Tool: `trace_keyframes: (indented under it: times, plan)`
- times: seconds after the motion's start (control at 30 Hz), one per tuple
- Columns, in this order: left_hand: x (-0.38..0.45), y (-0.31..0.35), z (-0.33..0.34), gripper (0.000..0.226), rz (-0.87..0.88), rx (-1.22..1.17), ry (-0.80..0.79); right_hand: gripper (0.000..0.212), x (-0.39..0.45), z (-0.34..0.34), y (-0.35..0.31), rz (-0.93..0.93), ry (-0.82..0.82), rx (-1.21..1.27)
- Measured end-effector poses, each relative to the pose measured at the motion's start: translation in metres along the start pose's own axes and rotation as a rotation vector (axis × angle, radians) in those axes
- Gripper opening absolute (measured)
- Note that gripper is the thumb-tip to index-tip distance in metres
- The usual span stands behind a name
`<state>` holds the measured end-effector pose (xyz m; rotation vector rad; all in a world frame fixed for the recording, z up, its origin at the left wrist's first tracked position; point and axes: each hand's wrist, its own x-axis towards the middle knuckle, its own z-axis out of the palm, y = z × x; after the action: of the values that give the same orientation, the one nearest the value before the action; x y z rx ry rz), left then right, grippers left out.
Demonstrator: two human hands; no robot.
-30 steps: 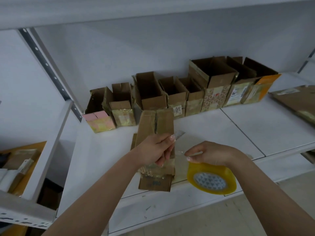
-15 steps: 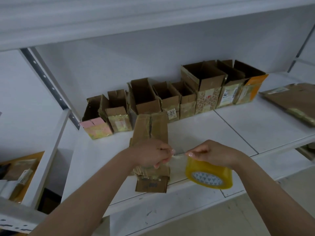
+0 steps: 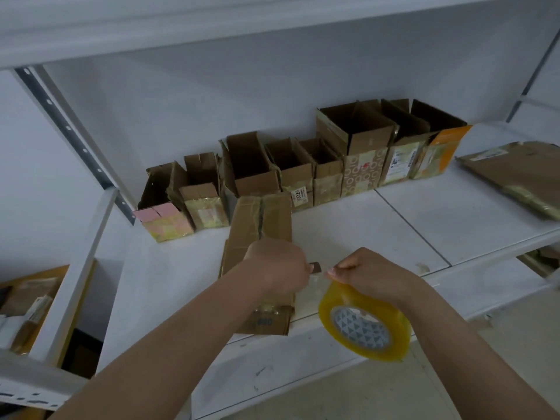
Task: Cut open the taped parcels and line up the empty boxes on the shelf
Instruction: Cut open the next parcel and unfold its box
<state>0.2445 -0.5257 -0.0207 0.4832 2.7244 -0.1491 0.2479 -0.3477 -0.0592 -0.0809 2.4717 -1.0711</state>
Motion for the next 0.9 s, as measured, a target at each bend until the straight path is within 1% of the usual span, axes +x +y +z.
trace_keyframes:
  times: [0.07,0.1,0.17,0.2,0.27,0.3,0.33,0.37,0.43,0.53,0.6,0.67,0.73,0.83,0.9]
  plan:
    - [-0.004,-0.011,-0.004,0.046,0.072,-0.158,-0.024,0.038,-0.001,0.0,0.005,0.043,-0.004,0.051]
    - [-0.007,-0.019,-0.005,0.044,0.108,-0.263,-0.058,0.039,-0.001,0.0,0.008,0.066,-0.01,0.066]
    - [-0.012,-0.035,-0.004,0.037,0.138,-0.56,-0.106,0.037,-0.001,0.001,0.016,0.107,-0.026,0.077]
    - [-0.014,-0.042,-0.002,0.036,0.128,-0.712,-0.084,0.034,-0.002,0.001,0.019,0.121,-0.034,0.072]
    - [-0.014,-0.049,0.005,0.035,0.055,-0.945,0.034,0.031,-0.004,0.0,0.023,0.142,-0.037,0.055]
    - [-0.012,-0.049,0.009,0.034,-0.005,-1.026,0.117,0.033,-0.004,-0.001,0.024,0.149,-0.031,0.055]
    - [-0.01,-0.047,0.012,0.031,-0.068,-1.049,0.191,0.035,-0.004,-0.002,0.024,0.153,-0.024,0.06]
    - [-0.007,-0.044,0.014,0.027,-0.121,-0.997,0.237,0.035,-0.004,-0.004,0.024,0.153,-0.014,0.071]
    - [-0.004,-0.029,0.016,0.024,-0.189,-0.727,0.271,0.028,-0.004,-0.006,0.021,0.141,0.004,0.096]
    - [-0.006,0.002,0.015,0.028,-0.293,-0.347,0.284,0.026,-0.002,-0.006,0.017,0.119,0.01,0.108]
    - [-0.004,0.014,0.015,0.034,-0.333,-0.214,0.278,0.03,-0.001,-0.004,0.016,0.113,0.0,0.092]
    - [-0.002,0.016,0.013,0.038,-0.338,-0.179,0.248,0.032,-0.001,-0.003,0.015,0.115,-0.01,0.08]
    - [-0.002,0.011,0.008,0.045,-0.328,-0.209,0.24,0.028,-0.001,-0.003,0.016,0.115,-0.01,0.092]
    - [-0.001,0.003,0.002,0.068,-0.4,-0.239,0.325,0.023,0.0,-0.005,0.016,0.092,0.019,0.121]
    - [0.0,0.0,0.003,0.072,-0.456,-0.188,0.331,0.021,0.001,-0.008,0.015,0.076,0.033,0.129]
